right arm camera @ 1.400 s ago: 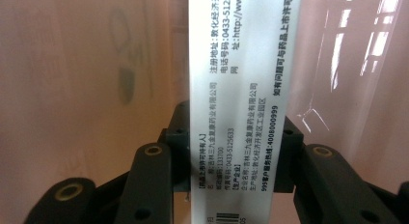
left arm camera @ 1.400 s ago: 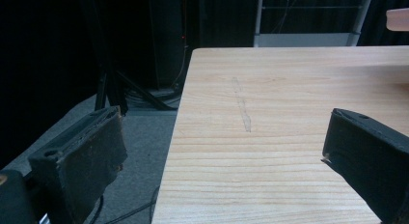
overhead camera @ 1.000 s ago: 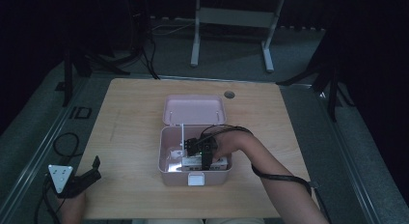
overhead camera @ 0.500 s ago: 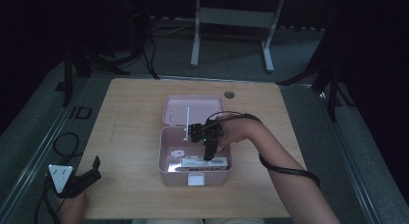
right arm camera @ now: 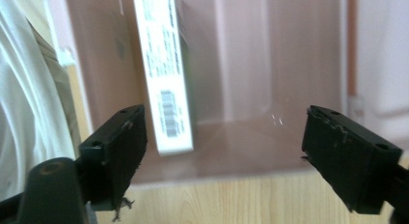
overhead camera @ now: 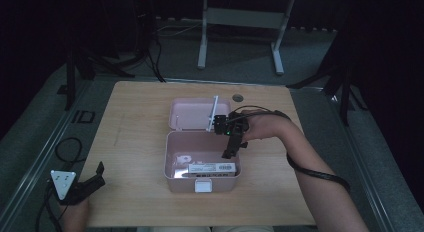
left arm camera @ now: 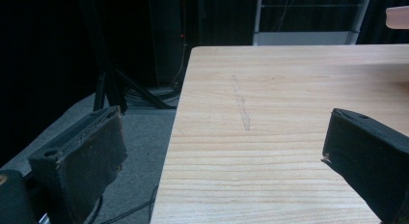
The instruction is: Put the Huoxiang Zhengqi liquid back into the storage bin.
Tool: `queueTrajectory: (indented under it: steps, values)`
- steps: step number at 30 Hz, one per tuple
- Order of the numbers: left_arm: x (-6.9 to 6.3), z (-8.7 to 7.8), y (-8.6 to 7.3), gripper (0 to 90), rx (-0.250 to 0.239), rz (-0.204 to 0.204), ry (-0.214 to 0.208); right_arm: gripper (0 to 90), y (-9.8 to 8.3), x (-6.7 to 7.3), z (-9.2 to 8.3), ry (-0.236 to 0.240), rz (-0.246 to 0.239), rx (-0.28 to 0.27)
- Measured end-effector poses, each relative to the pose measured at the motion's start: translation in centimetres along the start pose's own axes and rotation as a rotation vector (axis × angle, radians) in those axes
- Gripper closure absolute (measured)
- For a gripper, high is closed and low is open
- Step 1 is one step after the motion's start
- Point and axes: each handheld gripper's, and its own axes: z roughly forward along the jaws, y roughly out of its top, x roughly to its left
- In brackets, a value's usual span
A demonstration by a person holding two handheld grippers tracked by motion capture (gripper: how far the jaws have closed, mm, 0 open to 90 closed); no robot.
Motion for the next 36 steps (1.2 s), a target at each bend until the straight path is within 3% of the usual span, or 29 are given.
queueTrajectory:
  steps: [11,18,27,30,36]
  values:
    - [0.0,0.0,0.0,1.6,0.001,0.000,0.001,13.9,-4.0,-1.3,-0.7,-0.038,0.054,-0.061]
    - [0.0,-0.1,0.0,1.6,0.000,0.000,0.001,13.9,-7.3,-2.1,-0.2,-0.033,0.115,-0.109]
    - [0.0,-0.1,0.0,1.6,-0.001,-0.001,0.000,13.8,-11.1,-2.9,2.5,-0.057,0.195,-0.175]
    - [0.0,-0.1,0.0,1.6,-0.001,-0.002,0.000,13.7,-12.3,-3.1,3.6,-0.064,0.225,-0.225]
    - [0.0,-0.1,0.0,1.6,-0.002,-0.003,-0.001,13.1,-14.5,-3.0,6.2,-0.159,0.279,-0.336]
